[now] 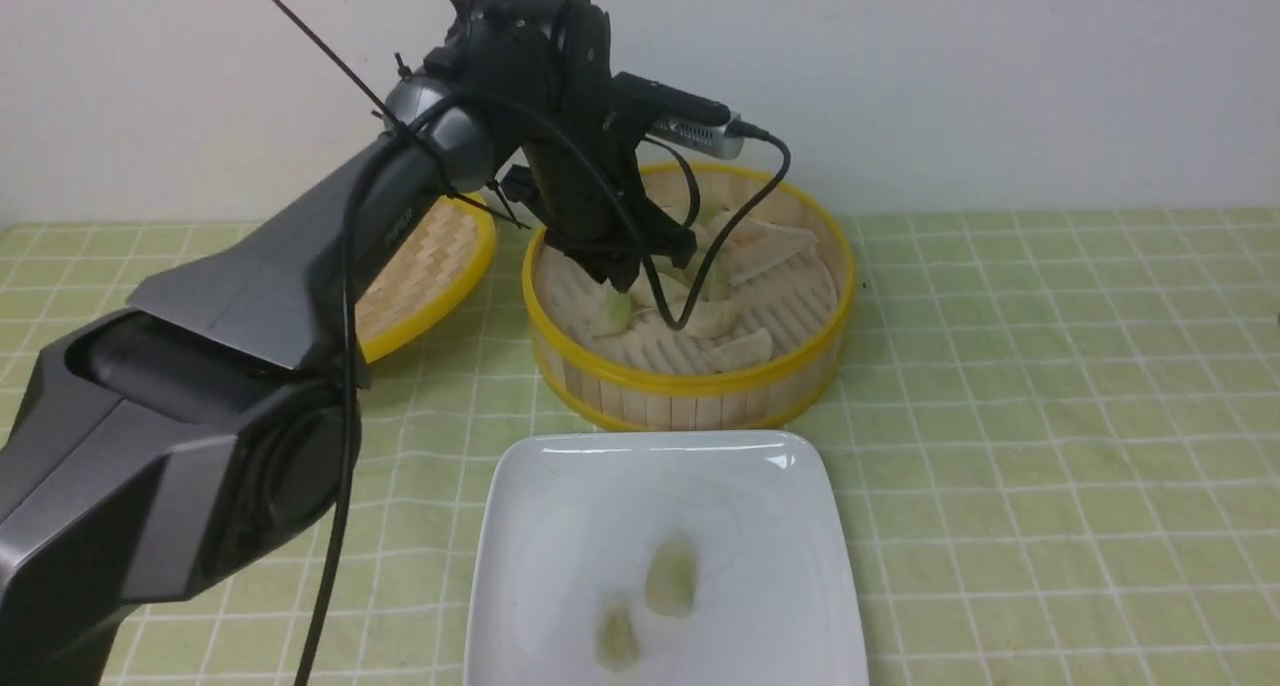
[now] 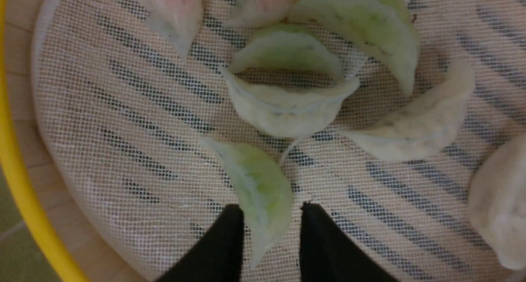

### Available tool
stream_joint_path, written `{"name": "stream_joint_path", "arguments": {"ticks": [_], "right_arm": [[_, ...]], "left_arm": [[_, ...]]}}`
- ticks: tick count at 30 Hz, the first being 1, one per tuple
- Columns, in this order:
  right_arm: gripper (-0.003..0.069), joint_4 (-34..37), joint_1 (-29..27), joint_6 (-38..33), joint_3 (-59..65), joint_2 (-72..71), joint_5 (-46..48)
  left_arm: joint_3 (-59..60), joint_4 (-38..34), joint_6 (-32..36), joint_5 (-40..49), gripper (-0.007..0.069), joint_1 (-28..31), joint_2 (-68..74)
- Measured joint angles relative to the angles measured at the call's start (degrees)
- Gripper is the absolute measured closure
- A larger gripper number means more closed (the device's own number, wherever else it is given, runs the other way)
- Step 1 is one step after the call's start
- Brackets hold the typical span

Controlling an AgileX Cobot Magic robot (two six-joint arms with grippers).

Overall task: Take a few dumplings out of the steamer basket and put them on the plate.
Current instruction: Use the left arm to grab a dumpling from the steamer, then use the left arm to put the dumpling into the plate

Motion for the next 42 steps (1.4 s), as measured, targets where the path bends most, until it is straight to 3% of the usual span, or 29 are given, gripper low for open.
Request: {"name": "stream_joint_path", "arguments": {"ticks": [4, 7, 9, 13, 21, 24, 30, 35, 40, 42], "right_arm": [[0.0669, 1.2, 0.0, 0.0, 0.0, 0.0, 0.0], [0.0669, 1.4, 0.0, 0.0, 0.0, 0.0, 0.0], [0.0669, 1.4, 0.0, 0.0, 0.0, 0.0, 0.0], [0.0669, 1.5, 0.0, 0.0, 0.0, 0.0, 0.0], [0.0669, 1.6, 0.0, 0.0, 0.0, 0.0, 0.0], [0.0669, 1.6, 0.0, 0.0, 0.0, 0.0, 0.1], [0.0669, 1.6, 0.0, -1.2, 0.0, 0.0, 0.1], [0.0669, 1.6, 0.0, -2.4, 0.0, 0.0, 0.1], [0.0669, 2.0, 0.0, -2.6, 0.0, 0.1, 0.1], [0.0669, 2.5, 0.0, -2.6, 0.0, 0.1, 0.1]], "left_arm": [[-0.1, 0.2, 0.0, 0.0, 0.0225, 0.0, 2.0], [-0.1, 0.3, 0.1, -0.7, 0.0158, 0.0, 4.1], [-0.1, 0.1, 0.1, -0.7, 0.0201, 0.0, 4.9], [-0.5, 0.4, 0.2, -0.4, 0.0459, 0.0, 4.7], [-3.4, -2.7, 0.2, 0.2, 0.0438, 0.0, -2.8], [3.6, -6.0, -0.3, 0.0, 0.0438, -0.2, -10.6], [37.7, -7.3, 0.0, -0.1, 0.0438, -3.6, -30.1], [54.4, -8.0, 0.7, -2.9, 0.0438, -8.0, -33.6], [58.4, -7.2, 0.7, -9.3, 0.0433, -9.5, -32.1], [58.4, -7.0, 0.7, -10.3, 0.0393, -9.5, -31.3]]}}
